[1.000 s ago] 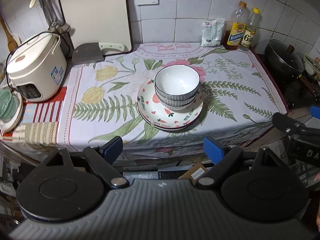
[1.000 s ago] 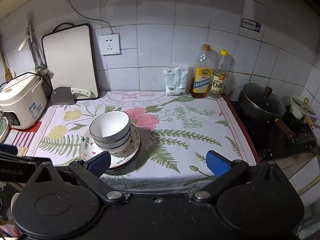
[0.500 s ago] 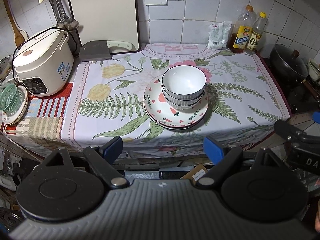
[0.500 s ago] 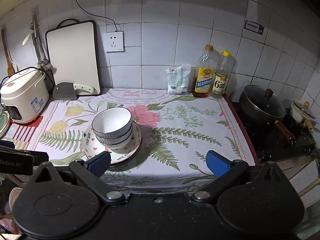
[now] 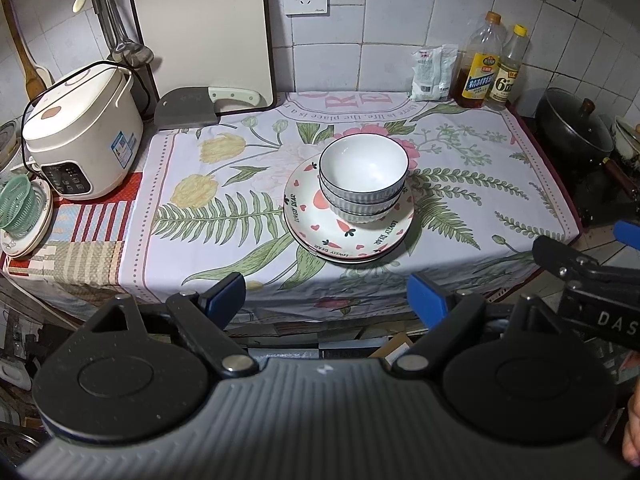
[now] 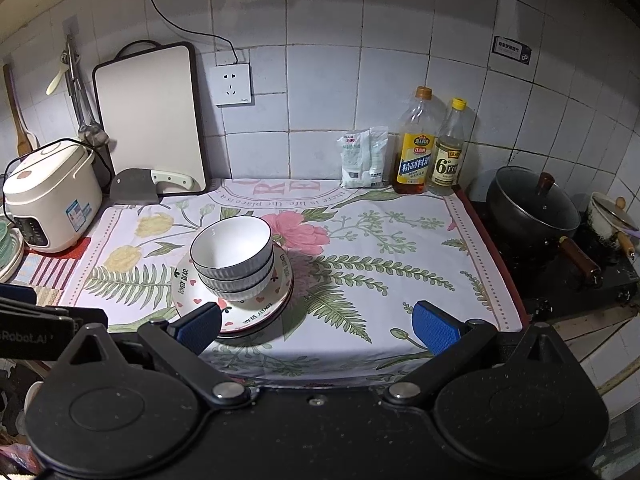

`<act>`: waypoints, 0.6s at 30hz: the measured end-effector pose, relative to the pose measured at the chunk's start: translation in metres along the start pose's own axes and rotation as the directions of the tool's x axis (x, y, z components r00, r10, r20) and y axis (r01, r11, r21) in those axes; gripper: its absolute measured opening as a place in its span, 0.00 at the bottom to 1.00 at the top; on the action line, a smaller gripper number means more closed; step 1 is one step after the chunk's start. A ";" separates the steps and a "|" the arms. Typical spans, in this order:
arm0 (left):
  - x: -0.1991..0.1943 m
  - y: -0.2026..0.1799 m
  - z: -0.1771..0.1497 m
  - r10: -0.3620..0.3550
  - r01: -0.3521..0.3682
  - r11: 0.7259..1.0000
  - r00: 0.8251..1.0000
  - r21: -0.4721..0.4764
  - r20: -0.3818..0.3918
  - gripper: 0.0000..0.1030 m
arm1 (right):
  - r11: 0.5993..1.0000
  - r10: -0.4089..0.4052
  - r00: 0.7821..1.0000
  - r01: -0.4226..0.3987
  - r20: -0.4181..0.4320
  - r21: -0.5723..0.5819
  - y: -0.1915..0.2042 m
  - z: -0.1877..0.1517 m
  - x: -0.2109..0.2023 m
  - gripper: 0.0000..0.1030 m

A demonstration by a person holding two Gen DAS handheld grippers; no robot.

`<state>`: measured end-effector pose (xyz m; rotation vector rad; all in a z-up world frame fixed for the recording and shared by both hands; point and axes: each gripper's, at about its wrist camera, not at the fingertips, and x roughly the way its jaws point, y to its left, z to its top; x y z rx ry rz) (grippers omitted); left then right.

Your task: Organize plates and bowls

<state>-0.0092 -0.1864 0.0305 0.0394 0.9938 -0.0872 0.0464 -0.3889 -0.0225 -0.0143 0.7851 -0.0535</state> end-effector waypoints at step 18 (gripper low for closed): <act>0.003 0.006 0.000 -0.022 0.022 0.999 1.000 -0.024 -0.008 0.85 | 1.000 -0.010 1.000 0.010 -0.012 -0.014 0.005 0.002 0.003 1.00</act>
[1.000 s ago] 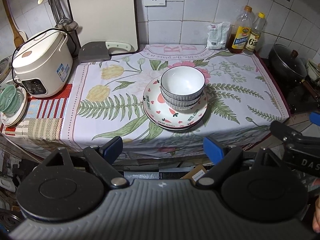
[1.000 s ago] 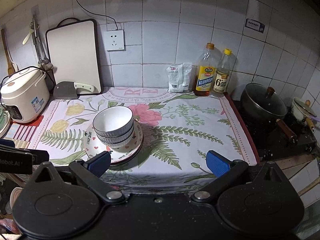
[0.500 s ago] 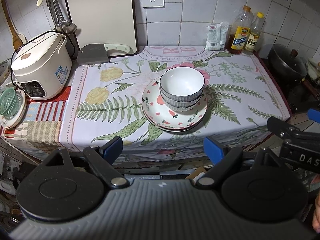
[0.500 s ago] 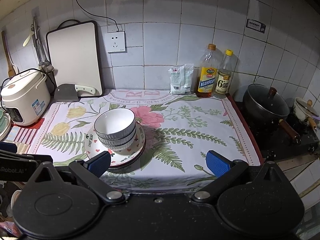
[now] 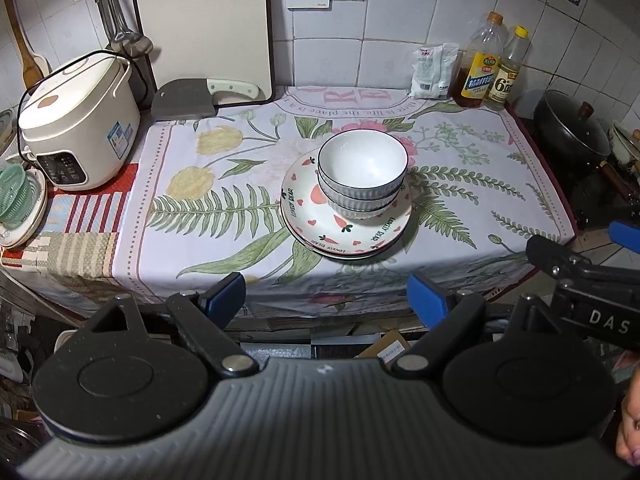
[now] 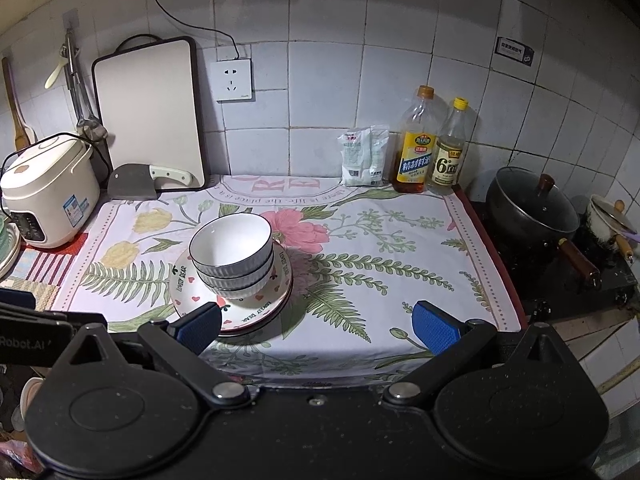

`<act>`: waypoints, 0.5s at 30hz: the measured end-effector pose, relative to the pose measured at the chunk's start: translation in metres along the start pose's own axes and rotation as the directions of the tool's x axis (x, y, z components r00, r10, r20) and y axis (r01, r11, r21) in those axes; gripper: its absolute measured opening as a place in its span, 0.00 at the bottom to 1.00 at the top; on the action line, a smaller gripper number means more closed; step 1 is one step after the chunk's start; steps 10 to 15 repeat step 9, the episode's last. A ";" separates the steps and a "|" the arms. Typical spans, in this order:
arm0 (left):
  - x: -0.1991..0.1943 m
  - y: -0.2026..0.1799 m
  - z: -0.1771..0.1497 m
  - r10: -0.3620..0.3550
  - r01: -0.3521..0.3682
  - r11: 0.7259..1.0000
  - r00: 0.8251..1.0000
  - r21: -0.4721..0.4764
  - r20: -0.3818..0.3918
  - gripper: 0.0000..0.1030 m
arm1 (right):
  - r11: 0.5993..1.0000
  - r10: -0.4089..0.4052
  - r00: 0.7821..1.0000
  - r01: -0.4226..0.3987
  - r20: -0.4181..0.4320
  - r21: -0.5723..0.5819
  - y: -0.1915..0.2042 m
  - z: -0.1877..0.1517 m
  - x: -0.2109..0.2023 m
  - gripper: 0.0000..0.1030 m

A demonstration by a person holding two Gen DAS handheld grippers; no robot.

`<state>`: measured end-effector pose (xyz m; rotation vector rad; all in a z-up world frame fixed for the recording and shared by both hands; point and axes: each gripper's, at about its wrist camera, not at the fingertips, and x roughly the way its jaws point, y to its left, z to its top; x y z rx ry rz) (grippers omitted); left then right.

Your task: Organize plates and bowls

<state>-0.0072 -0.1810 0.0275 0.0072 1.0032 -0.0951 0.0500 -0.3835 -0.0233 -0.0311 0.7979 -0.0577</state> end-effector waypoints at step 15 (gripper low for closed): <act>-0.001 -0.002 0.004 -0.009 0.009 1.000 1.000 0.024 0.005 0.85 | 1.000 0.001 1.000 -0.001 -0.004 0.013 0.000 0.001 0.001 1.00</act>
